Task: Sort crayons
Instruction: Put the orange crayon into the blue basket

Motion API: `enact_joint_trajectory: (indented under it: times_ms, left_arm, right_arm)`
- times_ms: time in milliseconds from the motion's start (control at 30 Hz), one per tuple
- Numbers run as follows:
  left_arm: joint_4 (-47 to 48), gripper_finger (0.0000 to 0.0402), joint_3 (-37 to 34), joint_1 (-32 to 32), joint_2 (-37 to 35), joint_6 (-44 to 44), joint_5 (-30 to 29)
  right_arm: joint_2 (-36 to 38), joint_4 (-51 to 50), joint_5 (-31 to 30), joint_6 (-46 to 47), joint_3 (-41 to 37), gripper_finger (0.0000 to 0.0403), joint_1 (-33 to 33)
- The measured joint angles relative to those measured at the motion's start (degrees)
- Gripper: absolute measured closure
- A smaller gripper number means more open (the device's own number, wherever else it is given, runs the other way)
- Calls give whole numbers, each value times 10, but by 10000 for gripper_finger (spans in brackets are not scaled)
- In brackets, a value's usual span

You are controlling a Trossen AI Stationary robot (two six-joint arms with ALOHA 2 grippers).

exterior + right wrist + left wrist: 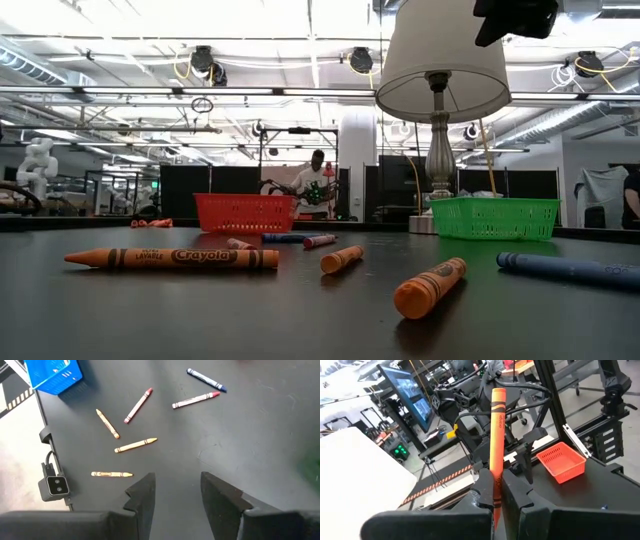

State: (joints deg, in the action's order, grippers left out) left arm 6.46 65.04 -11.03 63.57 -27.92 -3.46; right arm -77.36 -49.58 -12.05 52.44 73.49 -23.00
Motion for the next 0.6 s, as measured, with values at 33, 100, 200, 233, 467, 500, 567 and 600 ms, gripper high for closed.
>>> enact_joint_trajectory:
  times_ms: [33,100,200,233,467,500,567,600]
  left_arm:
    - [0,396,0,0,0,0,0]
    - [0,396,0,0,0,0,0]
    - [0,396,0,0,0,5,0]
    - [0,396,0,0,0,5,0]
    - [1,396,0,0,0,84,0]
    - [0,396,0,0,0,112,0]
    - [0,396,0,0,0,171,1]
    - [1,396,0,0,0,203,1]
  right_arm:
    - [0,0,1,2,0,259,0]
    - [0,0,1,4,0,259,0]
    - [0,0,2,5,0,259,0]
    - [0,0,2,5,0,259,0]
    - [0,0,-1,4,0,259,0]
    - [0,0,-4,2,0,259,0]
    - [0,0,-15,0,0,259,0]
    - [0,0,-18,0,0,259,0]
